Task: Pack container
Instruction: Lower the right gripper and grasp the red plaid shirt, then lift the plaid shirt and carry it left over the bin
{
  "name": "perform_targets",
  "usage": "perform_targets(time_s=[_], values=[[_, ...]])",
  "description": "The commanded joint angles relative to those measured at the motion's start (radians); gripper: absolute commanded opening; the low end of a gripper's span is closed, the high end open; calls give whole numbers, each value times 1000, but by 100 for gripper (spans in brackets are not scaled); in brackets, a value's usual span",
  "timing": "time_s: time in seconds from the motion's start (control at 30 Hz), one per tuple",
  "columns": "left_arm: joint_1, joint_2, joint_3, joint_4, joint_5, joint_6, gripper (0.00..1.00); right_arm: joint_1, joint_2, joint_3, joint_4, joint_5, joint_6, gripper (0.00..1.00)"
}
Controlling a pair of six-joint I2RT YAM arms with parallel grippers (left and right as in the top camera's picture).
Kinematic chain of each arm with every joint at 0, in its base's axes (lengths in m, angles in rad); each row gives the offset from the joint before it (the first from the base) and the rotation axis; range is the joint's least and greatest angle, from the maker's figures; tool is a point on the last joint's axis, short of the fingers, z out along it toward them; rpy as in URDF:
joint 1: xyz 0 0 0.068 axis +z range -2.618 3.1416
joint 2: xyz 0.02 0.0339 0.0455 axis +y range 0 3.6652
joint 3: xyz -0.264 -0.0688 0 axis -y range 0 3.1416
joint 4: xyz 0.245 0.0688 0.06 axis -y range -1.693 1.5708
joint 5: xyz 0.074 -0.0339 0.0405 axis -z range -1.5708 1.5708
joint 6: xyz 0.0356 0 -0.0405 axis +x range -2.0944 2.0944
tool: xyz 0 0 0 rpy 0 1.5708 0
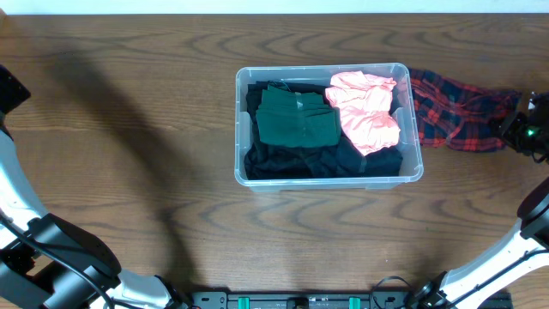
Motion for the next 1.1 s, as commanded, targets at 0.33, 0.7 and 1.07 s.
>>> perform_targets(time_s=[0.33,0.7,1.07], values=[[3,-3,8,-2,-5,-12,98,-61,-53,15,59,-452,-11,1],[3,-3,8,-2,-5,-12,98,-79,-259,15,82,-488,113,1],[3,-3,8,-2,-5,-12,98,-8,-592,15,166,-398,288,1]])
